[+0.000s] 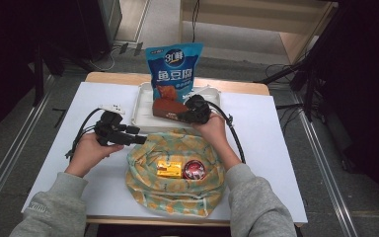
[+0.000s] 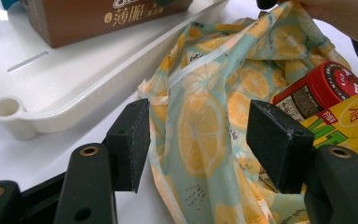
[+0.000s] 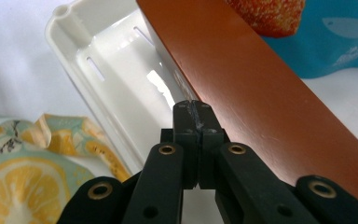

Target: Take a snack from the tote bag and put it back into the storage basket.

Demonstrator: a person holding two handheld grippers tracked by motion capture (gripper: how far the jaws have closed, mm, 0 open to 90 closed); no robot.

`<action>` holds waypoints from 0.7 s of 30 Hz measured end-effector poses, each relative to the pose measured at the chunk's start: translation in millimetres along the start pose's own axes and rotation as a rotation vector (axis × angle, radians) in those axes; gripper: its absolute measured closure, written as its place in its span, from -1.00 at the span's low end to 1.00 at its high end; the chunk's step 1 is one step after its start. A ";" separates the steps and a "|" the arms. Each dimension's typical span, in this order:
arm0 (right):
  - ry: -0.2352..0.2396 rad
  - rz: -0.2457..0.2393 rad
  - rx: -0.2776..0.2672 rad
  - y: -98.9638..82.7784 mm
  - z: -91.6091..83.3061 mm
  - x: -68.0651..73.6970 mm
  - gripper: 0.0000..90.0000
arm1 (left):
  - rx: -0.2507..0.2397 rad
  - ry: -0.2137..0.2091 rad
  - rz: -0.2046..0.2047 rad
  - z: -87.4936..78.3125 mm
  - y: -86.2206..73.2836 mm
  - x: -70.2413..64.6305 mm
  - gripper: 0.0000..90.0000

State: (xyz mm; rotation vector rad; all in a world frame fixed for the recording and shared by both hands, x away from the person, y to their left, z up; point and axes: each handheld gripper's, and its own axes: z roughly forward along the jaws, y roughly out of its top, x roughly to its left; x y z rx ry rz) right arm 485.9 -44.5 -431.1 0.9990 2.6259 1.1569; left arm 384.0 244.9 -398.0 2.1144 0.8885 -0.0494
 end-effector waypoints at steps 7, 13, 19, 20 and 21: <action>-0.017 0.000 0.002 8.5 7.0 -1.1 1.00 | 0.005 -0.001 0.001 0.5 -0.3 0.4 -0.10; -0.031 0.023 0.002 12.7 16.0 -4.9 1.00 | 0.001 -0.003 0.002 -0.1 -0.3 0.7 -0.10; -0.032 0.033 0.002 15.2 22.9 -6.1 1.00 | 0.005 -0.002 0.000 0.4 -0.4 1.2 -0.10; -0.034 0.031 0.004 15.7 23.5 -5.8 1.00 | 0.004 -0.003 0.000 0.4 -0.4 1.1 -0.10; -0.034 0.030 0.000 15.9 24.4 -5.5 1.00 | 0.005 -0.002 0.000 0.4 -0.3 1.1 -0.10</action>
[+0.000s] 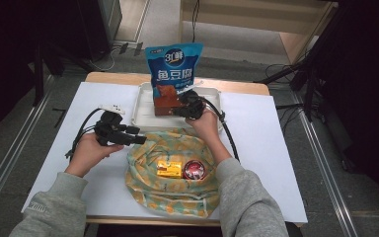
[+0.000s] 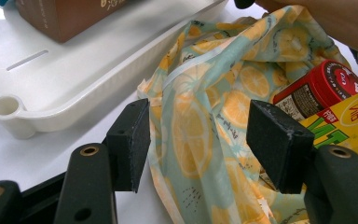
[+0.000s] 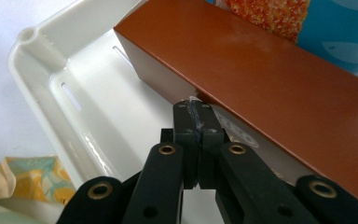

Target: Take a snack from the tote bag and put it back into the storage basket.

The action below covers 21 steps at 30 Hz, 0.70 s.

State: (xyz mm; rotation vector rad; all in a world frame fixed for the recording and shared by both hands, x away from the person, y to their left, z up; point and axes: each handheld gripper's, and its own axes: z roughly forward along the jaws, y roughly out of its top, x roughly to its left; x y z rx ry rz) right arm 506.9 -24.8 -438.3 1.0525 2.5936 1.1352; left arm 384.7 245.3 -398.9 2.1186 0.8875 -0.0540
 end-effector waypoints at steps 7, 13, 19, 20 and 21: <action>-0.007 0.020 -0.013 0.3 5.4 -1.3 1.00 | 0.003 -0.004 0.003 1.4 0.0 -0.5 -0.10; -0.007 0.036 -0.023 2.0 9.9 -0.2 1.00 | -0.002 -0.003 0.005 1.5 0.1 -1.3 -0.10; -0.021 0.030 -0.016 7.8 15.4 6.6 1.00 | -0.002 -0.005 0.007 1.1 0.1 -1.4 -0.10; -0.018 0.029 -0.019 8.0 16.0 7.0 0.99 | -0.002 -0.004 0.008 0.8 0.1 -1.2 -0.10; -0.018 0.029 -0.019 8.0 16.0 7.0 0.99 | -0.002 -0.004 0.008 0.8 0.1 -1.2 -0.10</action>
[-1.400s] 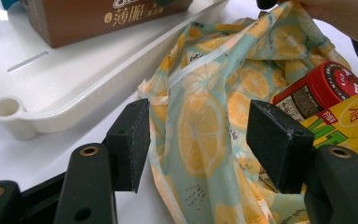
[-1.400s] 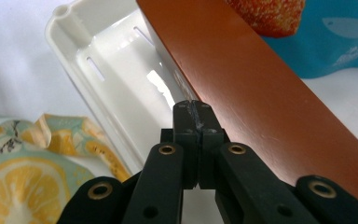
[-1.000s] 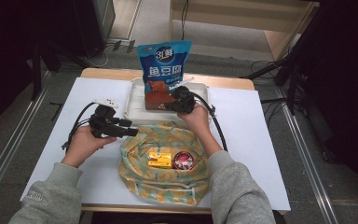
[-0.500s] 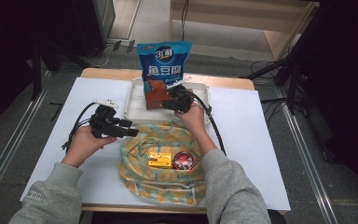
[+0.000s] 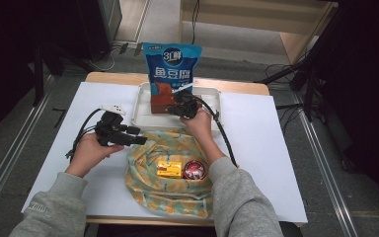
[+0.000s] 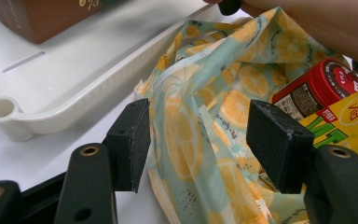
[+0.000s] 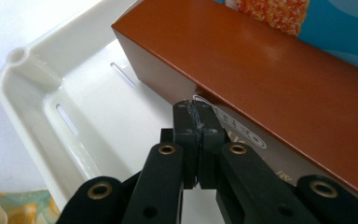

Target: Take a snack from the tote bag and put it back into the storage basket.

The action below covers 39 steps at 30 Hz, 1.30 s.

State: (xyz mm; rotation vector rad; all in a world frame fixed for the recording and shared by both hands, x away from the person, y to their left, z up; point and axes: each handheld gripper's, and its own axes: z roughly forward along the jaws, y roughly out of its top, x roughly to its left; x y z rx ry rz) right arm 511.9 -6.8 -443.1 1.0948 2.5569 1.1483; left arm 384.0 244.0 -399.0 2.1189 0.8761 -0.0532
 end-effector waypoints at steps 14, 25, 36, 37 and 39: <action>0.034 0.020 -0.013 0.0 -8.2 -1.0 0.89 | 0.001 -0.001 -0.001 0.4 -0.1 -0.2 -0.10; 0.079 0.004 -0.016 1.3 -20.5 2.5 0.63 | 0.003 0.001 -0.001 -0.2 -0.2 0.4 -0.10; 0.085 -0.005 -0.011 -0.3 -33.9 0.3 0.36 | 0.001 0.001 -0.001 -0.1 -0.1 -0.3 -0.11; 0.086 -0.008 -0.008 -0.6 -35.4 0.8 0.31 | -0.002 0.000 -0.001 -0.1 0.0 -0.5 -0.11; 0.090 -0.008 -0.009 -1.3 -38.4 1.5 0.25 | 0.000 -0.001 -0.001 0.0 0.2 -0.7 -0.11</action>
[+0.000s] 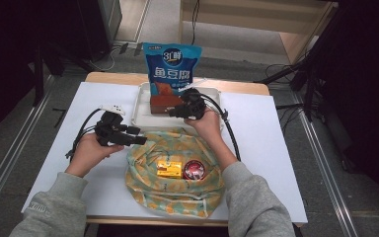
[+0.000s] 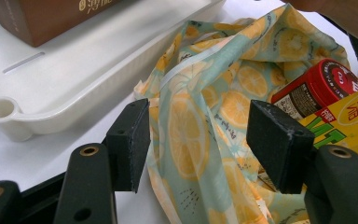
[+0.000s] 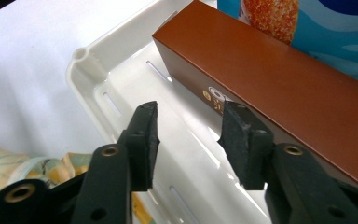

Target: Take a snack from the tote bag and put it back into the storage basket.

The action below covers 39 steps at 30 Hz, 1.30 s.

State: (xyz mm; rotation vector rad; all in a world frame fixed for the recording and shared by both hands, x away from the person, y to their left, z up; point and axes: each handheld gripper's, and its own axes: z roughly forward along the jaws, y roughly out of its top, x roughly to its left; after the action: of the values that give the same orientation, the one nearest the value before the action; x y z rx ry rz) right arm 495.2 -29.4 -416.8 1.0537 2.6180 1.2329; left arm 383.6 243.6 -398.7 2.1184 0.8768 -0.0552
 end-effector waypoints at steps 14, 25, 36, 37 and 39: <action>0.048 0.018 -0.012 -4.3 -18.1 5.6 -0.05 | -0.006 -0.011 -0.008 0.7 0.6 2.6 -0.12; 0.054 0.013 -0.025 -15.6 -37.8 10.9 -0.07 | 0.017 -0.018 0.005 6.0 1.0 -5.0 -0.14; 0.054 0.010 -0.032 -31.0 -54.1 13.9 -0.07 | 0.019 -0.019 0.020 6.2 1.7 -8.3 -0.14; 0.055 0.008 -0.033 -32.4 -55.3 13.9 -0.07 | 0.019 -0.018 0.021 6.1 1.6 -9.0 -0.14; 0.053 0.004 -0.044 -35.1 -58.2 14.3 -0.07 | 0.023 -0.019 0.026 5.8 1.7 -10.2 -0.14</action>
State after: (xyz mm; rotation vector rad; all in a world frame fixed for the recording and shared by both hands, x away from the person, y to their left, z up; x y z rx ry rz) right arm 445.7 -74.8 -398.8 1.0333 2.6156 1.3302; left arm 378.4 232.9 -398.1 2.1465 0.8411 -0.0717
